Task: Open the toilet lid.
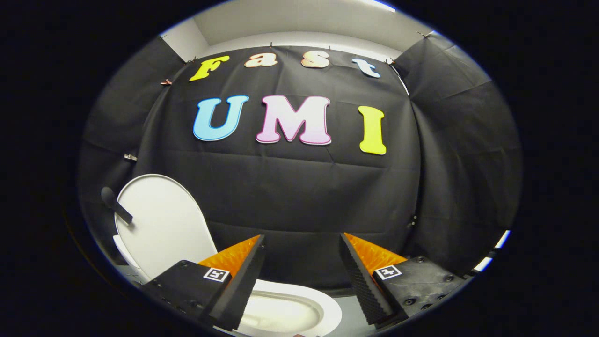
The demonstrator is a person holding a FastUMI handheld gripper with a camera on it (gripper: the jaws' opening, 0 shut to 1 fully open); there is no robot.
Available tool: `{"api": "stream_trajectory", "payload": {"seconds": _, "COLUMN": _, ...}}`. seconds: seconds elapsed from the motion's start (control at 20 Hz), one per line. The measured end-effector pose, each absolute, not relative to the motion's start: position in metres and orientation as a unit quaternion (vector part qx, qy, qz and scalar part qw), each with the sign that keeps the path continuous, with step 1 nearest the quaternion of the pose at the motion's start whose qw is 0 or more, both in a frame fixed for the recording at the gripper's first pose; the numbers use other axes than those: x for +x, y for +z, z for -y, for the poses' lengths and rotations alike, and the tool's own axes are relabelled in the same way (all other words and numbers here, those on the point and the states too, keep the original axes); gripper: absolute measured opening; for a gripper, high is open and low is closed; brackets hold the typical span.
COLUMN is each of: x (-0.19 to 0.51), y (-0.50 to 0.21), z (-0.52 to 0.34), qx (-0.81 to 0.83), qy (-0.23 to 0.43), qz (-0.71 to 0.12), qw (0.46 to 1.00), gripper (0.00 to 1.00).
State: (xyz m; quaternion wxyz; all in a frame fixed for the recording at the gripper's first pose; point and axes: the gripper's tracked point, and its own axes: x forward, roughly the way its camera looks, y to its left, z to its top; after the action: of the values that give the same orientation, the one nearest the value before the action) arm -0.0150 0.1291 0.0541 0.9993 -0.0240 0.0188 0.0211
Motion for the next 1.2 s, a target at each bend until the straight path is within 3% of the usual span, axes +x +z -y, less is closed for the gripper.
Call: {"api": "stream_trajectory", "payload": {"seconds": 1.2, "x": -0.014, "y": 0.019, "z": -0.09, "qx": -0.002, "qy": -0.001, "qz": -0.045, "qw": 0.999, "gripper": 0.98}}
